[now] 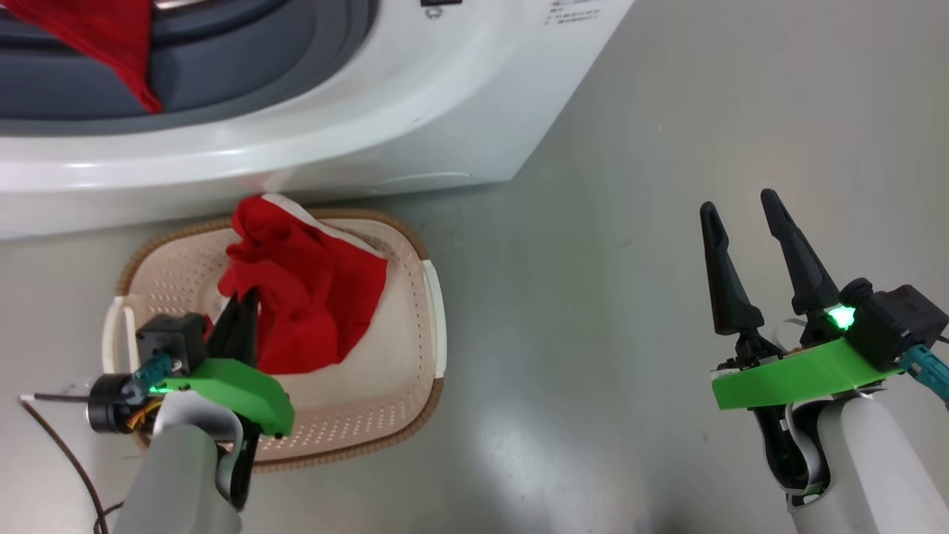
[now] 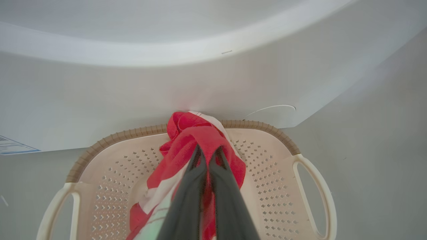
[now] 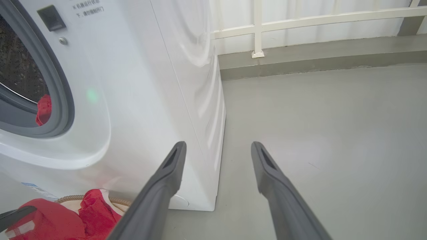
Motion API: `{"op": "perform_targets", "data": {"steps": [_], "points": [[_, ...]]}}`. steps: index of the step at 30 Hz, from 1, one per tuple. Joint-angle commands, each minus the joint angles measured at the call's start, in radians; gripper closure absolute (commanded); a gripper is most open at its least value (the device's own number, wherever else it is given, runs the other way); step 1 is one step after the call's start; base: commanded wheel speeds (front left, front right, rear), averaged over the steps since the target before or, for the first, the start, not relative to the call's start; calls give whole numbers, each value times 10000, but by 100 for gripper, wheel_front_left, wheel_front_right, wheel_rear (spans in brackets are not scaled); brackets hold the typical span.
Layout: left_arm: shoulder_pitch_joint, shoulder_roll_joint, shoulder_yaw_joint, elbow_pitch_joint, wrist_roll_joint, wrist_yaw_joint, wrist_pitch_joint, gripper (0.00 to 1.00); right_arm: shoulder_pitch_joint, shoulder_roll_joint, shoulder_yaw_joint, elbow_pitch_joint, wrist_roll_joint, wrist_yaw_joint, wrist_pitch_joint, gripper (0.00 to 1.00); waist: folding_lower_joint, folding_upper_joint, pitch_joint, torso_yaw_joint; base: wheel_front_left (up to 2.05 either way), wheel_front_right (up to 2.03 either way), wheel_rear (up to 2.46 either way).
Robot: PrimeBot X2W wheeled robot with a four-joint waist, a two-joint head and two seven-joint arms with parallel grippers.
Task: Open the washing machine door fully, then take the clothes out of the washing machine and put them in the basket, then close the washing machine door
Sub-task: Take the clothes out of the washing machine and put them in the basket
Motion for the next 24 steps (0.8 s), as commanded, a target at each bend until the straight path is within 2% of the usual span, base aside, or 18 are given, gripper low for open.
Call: {"op": "perform_targets", "data": {"steps": [1, 7, 24], "points": [[-154, 270, 191, 263, 141, -50, -49, 100, -81, 27, 226, -284, -53, 63, -65, 0, -1, 0, 593, -205, 0, 0, 0], [-897, 505, 96, 1526, 263, -58, -49, 100, -342, 45, 426, -313, -32, 63, -65, 0, -1, 0, 1136, -367, 0, 0, 0], [-2048, 924, 65, 3139, 359, -5, -49, 100, -731, 52, 795, -389, 96, 63, -65, 0, -1, 0, 1875, -631, 0, 0, 0]]}}
